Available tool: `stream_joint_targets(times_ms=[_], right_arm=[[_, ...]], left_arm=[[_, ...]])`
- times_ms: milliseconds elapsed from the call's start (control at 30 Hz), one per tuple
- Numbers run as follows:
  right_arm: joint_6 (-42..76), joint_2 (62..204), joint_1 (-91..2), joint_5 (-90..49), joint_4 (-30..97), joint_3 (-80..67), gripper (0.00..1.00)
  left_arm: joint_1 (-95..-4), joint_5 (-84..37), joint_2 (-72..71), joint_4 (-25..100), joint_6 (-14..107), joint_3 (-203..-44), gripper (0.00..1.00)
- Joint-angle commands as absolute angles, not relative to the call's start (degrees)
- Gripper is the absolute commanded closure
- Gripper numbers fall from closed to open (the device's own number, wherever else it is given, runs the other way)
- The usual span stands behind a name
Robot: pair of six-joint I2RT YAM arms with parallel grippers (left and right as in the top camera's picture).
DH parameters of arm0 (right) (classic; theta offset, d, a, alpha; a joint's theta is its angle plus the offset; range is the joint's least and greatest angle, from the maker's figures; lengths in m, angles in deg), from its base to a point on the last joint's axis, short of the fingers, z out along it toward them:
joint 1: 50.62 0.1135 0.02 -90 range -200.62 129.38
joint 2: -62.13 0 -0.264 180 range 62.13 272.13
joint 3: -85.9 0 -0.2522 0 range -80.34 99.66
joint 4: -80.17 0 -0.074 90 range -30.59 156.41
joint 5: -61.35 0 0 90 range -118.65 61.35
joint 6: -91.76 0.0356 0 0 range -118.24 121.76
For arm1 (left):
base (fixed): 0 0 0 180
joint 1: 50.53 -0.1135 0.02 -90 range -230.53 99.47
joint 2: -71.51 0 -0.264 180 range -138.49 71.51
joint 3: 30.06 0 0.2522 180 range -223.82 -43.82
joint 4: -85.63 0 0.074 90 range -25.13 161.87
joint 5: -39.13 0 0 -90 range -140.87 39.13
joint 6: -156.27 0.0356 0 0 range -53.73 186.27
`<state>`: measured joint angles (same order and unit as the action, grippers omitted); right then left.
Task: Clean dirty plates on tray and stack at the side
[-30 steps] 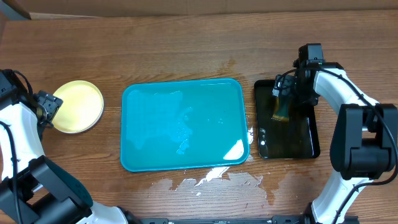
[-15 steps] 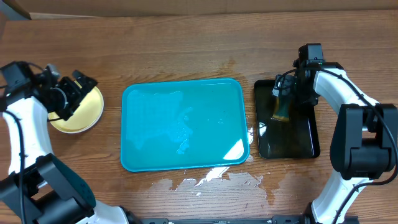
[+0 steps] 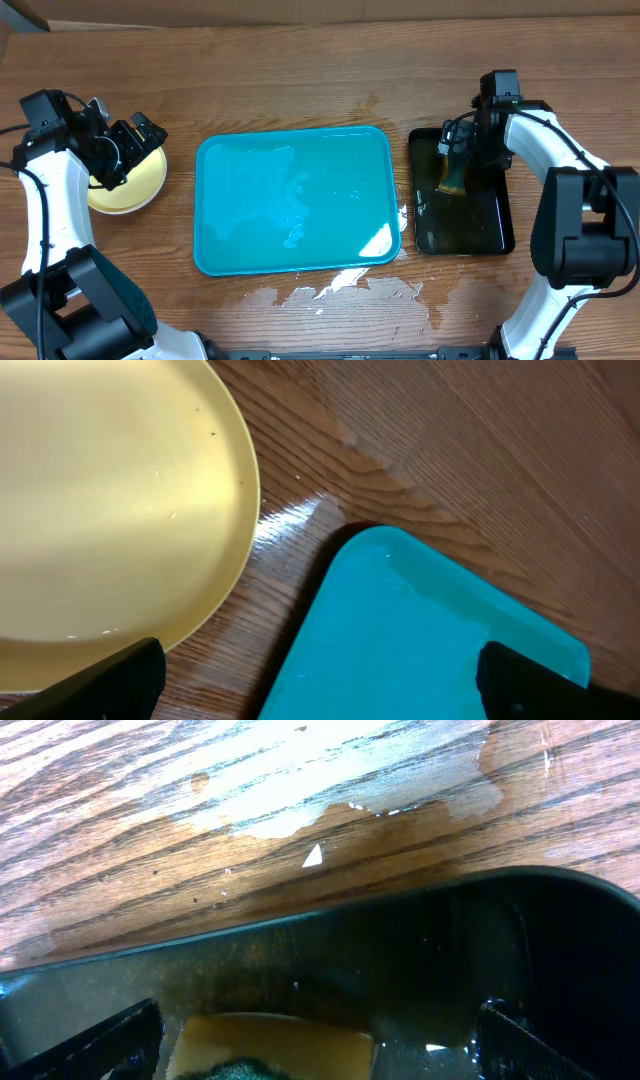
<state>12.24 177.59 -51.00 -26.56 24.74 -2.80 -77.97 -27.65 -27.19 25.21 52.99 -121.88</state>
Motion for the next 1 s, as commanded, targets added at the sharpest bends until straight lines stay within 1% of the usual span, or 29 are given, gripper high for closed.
stream_joint_targets(times_ms=[0,300,467,633,967], right_arm=[[12.24,178.11,-51.44,-26.91,24.85,-3.46,0.0],[12.24,178.09,-51.44,-26.91,24.82,-3.46,0.0],[12.24,174.46,-49.51,-26.91,24.78,-3.46,0.0],[12.24,166.77,-47.48,-26.91,24.78,-3.46,0.0],[12.24,144.23,-46.72,-26.91,24.76,-3.46,0.0]], left_arm=[[-77.86,-29.28,-25.87,25.41,54.06,-121.55,0.0],[-77.88,-29.26,-25.87,25.41,54.06,-121.55,0.0],[-77.88,-29.28,-25.87,25.41,54.06,-121.55,0.0],[-77.86,-29.28,-25.87,25.41,54.06,-121.55,0.0],[-77.86,-29.28,-25.87,25.41,54.06,-121.55,0.0]])
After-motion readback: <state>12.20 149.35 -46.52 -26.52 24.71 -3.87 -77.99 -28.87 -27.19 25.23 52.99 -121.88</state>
